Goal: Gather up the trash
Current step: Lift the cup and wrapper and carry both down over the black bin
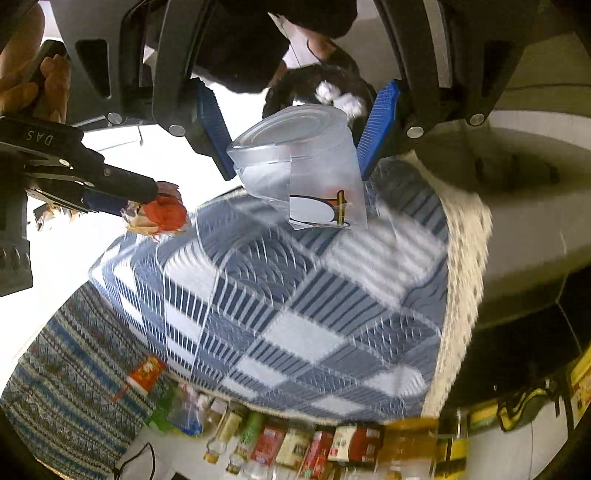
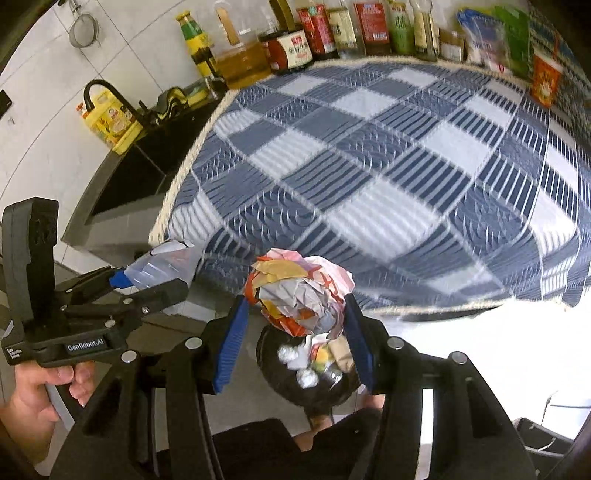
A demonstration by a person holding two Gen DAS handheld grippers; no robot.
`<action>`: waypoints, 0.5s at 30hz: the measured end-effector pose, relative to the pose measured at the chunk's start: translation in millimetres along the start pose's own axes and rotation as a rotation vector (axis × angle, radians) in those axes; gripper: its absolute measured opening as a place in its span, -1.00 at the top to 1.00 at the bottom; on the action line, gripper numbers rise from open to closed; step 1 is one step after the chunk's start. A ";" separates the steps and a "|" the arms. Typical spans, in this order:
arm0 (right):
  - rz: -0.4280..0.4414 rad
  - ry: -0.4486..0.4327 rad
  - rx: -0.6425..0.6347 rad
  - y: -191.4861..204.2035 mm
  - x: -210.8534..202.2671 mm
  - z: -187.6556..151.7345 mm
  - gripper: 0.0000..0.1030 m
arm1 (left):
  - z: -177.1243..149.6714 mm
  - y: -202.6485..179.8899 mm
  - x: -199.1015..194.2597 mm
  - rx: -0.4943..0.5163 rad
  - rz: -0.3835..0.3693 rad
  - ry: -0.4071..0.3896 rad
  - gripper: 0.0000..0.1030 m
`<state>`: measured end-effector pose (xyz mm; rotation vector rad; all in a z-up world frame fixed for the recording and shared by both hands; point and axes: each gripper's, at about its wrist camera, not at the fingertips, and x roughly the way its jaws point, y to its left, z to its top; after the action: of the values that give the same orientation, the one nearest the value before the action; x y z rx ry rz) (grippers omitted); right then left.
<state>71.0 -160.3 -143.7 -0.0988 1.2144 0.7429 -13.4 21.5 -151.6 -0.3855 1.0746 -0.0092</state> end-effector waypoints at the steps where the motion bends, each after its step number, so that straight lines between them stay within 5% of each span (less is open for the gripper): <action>1: 0.003 0.010 0.004 0.1 2.4 -4.2 -0.02 | -5.3 0.4 3.4 -0.006 -0.002 0.012 -0.24; 15: 0.059 0.159 0.036 -19.7 43.5 -42.0 -0.03 | -61.6 3.3 55.9 -0.103 0.022 0.176 -0.24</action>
<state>54.5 -173.9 -203.6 -0.0935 1.3862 0.7757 -39.8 -4.9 -226.0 -0.4725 1.2565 0.0329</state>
